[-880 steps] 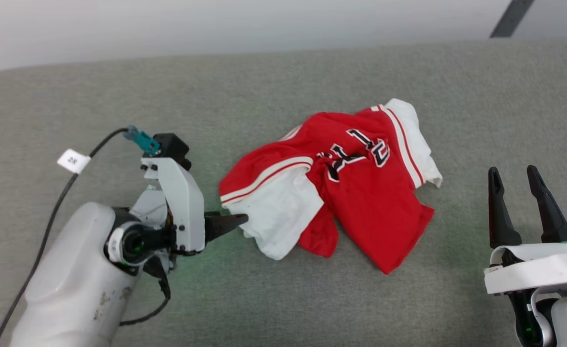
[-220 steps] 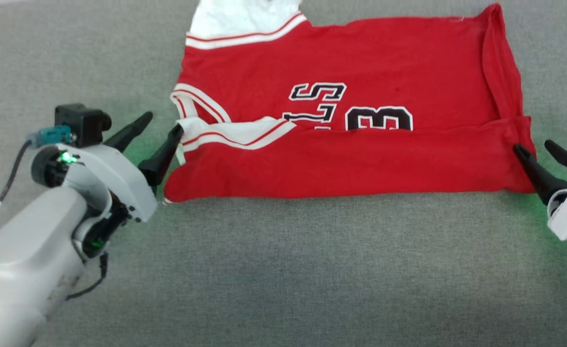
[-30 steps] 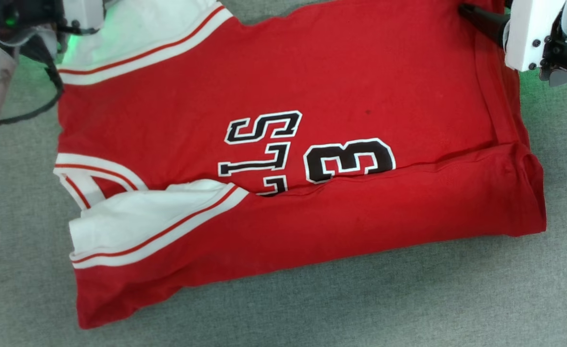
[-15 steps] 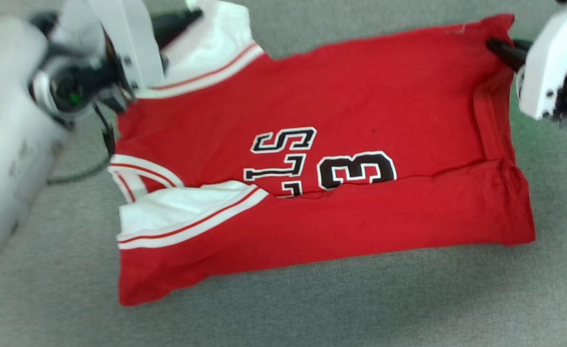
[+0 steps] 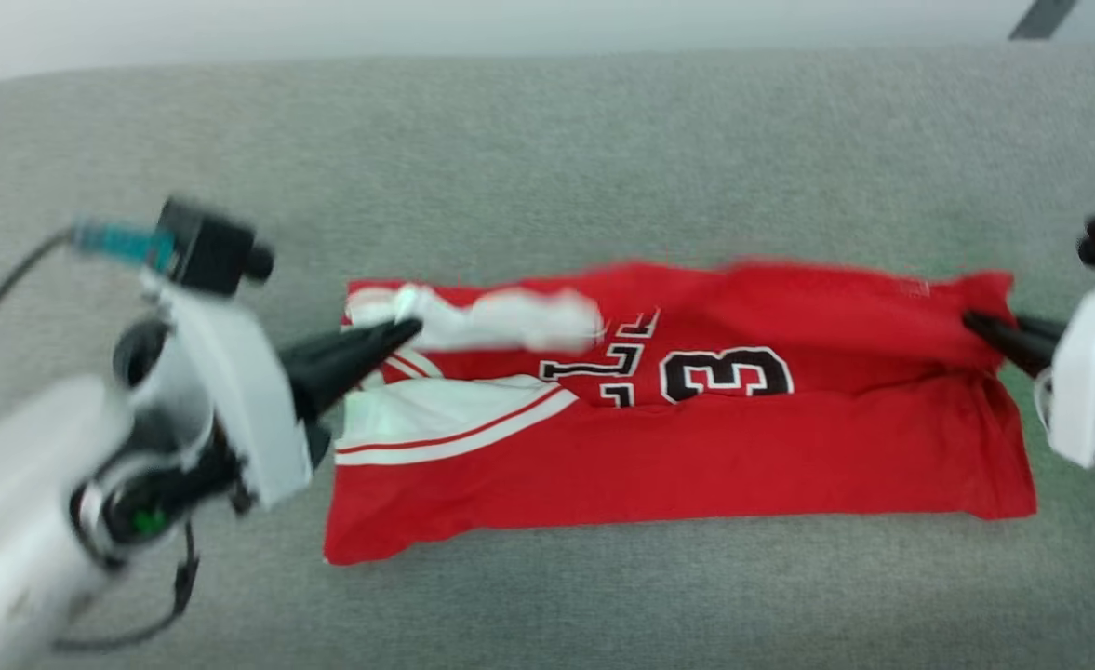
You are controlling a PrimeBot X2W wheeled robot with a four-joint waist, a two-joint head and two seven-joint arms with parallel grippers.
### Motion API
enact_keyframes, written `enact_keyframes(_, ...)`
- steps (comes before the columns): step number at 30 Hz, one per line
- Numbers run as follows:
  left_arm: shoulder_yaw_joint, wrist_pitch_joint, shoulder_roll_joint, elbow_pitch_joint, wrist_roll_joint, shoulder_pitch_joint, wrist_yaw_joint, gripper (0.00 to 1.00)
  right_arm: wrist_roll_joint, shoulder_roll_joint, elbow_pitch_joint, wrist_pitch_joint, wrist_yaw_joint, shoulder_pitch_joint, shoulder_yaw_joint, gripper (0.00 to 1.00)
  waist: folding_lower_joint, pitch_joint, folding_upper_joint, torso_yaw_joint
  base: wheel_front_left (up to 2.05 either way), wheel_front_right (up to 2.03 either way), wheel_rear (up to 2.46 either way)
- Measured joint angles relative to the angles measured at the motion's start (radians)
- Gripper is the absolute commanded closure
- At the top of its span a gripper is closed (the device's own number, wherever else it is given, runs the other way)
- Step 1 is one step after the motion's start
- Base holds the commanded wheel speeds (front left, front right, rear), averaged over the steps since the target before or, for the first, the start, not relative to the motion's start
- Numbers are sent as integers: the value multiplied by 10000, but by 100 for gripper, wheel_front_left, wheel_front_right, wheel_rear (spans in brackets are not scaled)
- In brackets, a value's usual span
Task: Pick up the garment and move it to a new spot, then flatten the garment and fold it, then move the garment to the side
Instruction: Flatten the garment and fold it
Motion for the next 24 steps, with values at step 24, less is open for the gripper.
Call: enact_keyframes(24,-635,-2468,-717,1432,-656,2655,0,91,-481,594,345,-752,0,2629,-1457,95,0,-151,0,436,0,0,0)
